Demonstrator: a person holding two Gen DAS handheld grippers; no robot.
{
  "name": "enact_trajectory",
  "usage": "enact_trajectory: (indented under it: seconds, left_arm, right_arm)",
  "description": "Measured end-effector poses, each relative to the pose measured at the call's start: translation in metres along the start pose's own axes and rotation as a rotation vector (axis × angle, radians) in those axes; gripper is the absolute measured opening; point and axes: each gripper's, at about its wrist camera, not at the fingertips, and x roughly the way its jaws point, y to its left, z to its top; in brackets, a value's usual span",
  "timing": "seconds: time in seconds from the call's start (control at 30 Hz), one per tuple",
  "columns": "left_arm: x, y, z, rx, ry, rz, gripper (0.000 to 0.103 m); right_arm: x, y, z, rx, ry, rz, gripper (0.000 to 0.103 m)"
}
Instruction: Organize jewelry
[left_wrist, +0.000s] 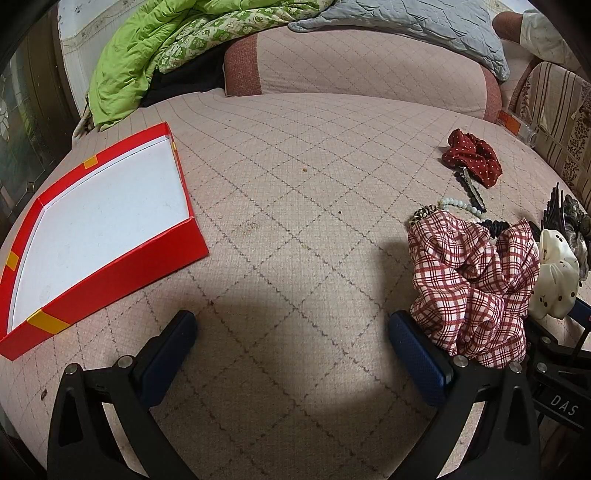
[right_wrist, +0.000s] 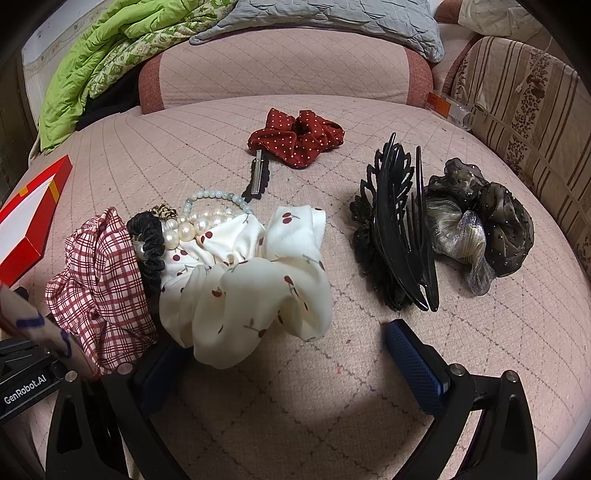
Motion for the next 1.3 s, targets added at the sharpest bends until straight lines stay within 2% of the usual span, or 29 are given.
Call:
enact_trajectory:
  seconds: [0.2,0.33,0.57,0.63,0.7,0.83,1.0,1.1,1.17,1.27,1.3]
  left_arm:
    - [0.0,-0.001,0.002,0.0,0.008,0.001,0.103]
    - [0.005,-0.004,0.006,-0.007,-0.015,-0.006,0.103]
    - [0.003,0.001,0.005,-0.022,0.006,-0.027,0.103]
    - [-0.001,0.002,0.006,-0.023,-0.015,-0.029,0.103]
    - [-0.01,0.001,0.005,0.007,-0.037,-0.033,0.103]
    - [-0.033,-0.002,-0.003,0.079,-0.114,0.06,0.103]
    - [-0.1,0.008,-0.005,0.099,-0.283,0.023,0.103]
    - [-0.129,0.015,0.002,0.067,-0.3,-0.025,0.103]
    - [-0.137,0.02,0.004,0.042,-0.272,-0.069,0.103]
    - [-0.144,0.02,0.005,0.044,-0.226,-0.089,0.103]
    - [-0.147,0.022,0.001,0.031,-0.237,-0.104,0.103]
  right_arm:
    - [0.0,0.0,0.0,0.002,0.001,0.001,0.103]
    - [0.0,0.001,0.0,0.004,0.001,-0.003,0.103]
    - [0.001,0.002,0.001,0.005,0.004,-0.009,0.103]
    - [0.0,0.002,0.001,0.006,0.003,-0.008,0.103]
    - [0.0,0.002,0.002,0.012,0.005,-0.006,0.103]
    - [-0.007,-0.005,0.002,0.069,0.009,0.022,0.103]
    - [-0.045,-0.019,-0.003,0.16,-0.041,0.052,0.103]
    - [-0.076,-0.024,-0.008,0.182,-0.111,0.064,0.103]
    - [-0.097,-0.024,-0.013,0.193,-0.142,0.087,0.103]
    - [-0.12,-0.017,-0.019,0.163,-0.179,0.08,0.103]
    - [-0.126,-0.015,-0.019,0.152,-0.185,0.081,0.103]
